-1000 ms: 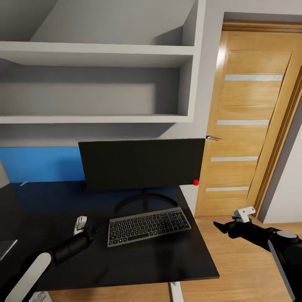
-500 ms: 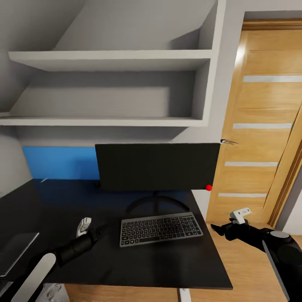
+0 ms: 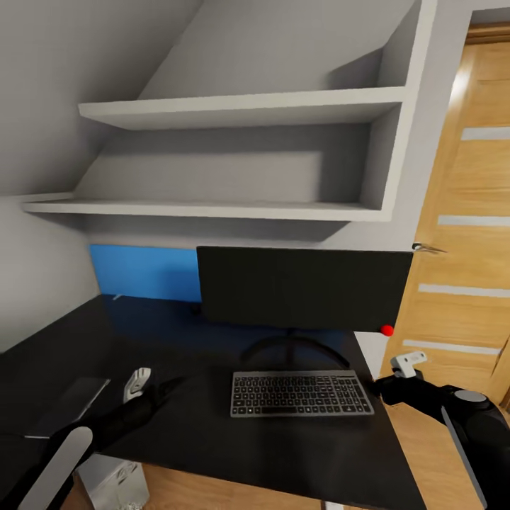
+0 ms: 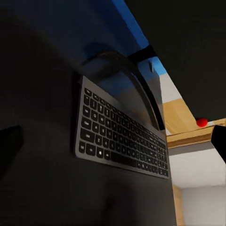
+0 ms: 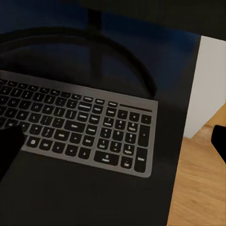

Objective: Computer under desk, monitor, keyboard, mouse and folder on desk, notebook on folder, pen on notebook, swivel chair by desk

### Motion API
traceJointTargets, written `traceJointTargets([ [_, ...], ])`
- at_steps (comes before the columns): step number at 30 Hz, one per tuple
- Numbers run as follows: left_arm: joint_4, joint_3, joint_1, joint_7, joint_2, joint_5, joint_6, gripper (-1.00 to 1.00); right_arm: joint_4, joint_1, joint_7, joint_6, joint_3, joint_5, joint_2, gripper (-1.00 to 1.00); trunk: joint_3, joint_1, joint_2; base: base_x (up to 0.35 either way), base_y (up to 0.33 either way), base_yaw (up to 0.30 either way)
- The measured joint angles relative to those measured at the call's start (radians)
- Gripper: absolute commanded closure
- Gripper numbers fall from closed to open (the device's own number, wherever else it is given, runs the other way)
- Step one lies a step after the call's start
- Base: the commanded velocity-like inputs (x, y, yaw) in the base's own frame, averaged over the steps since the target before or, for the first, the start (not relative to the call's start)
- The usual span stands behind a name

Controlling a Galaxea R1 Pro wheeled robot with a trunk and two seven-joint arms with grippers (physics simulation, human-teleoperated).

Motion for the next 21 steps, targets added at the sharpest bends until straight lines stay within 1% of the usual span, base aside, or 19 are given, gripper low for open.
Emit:
traceJointTargets([
  [3, -0.004, 0.001, 0.000, 0.052, -0.011, 0.002, 0.000, -1.00, 0.001, 0.000, -0.009, 0.000, 0.000, 0.000, 0.002, -1.00, 0.009, -0.012, 0.021, 0.000, 0.000, 0.278],
  [7, -0.007, 0.001, 0.000, 0.101, -0.027, 0.002, 0.000, -1.00, 0.011, 0.000, -0.015, -0.001, 0.003, 0.000, 0.003, -1.00, 0.022, -0.027, 0.049, 0.000, 0.000, 0.278],
  [8, -0.008, 0.000, 0.000, 0.128, -0.041, -0.001, 0.000, -1.00, 0.028, 0.000, -0.017, -0.001, 0.015, 0.000, 0.003, -1.00, 0.025, -0.031, 0.056, 0.000, 0.000, 0.275],
  [9, -0.008, -0.001, 0.000, 0.136, -0.046, -0.003, -0.001, -1.00, 0.034, 0.000, -0.018, -0.001, 0.020, 0.000, 0.003, -1.00, 0.028, -0.035, 0.063, 0.000, 0.000, 0.274],
  [15, -0.009, -0.001, -0.001, 0.174, -0.066, -0.012, -0.001, -1.00, 0.056, -0.001, -0.021, -0.003, 0.039, 0.001, 0.003, -1.00, 0.047, -0.058, 0.105, 0.000, 0.000, 0.273],
  [17, -0.009, -0.001, -0.001, 0.182, -0.070, -0.014, -0.001, -1.00, 0.091, -0.004, -0.025, -0.003, 0.045, 0.002, 0.004, -1.00, 0.053, -0.065, 0.119, 0.000, 0.000, 0.273],
  [18, -0.009, 0.000, -0.001, 0.182, -0.070, -0.013, -0.001, -1.00, 0.098, -0.005, -0.030, -0.003, 0.047, 0.002, 0.004, -1.00, 0.057, -0.069, 0.126, 0.000, 0.000, 0.273],
  [21, -0.017, 0.001, -0.001, 0.184, -0.071, -0.013, -0.001, -1.00, 0.115, -0.007, -0.075, -0.004, 0.068, 0.000, 0.004, -1.00, 0.066, -0.081, 0.147, 0.000, 0.000, 0.273],
])
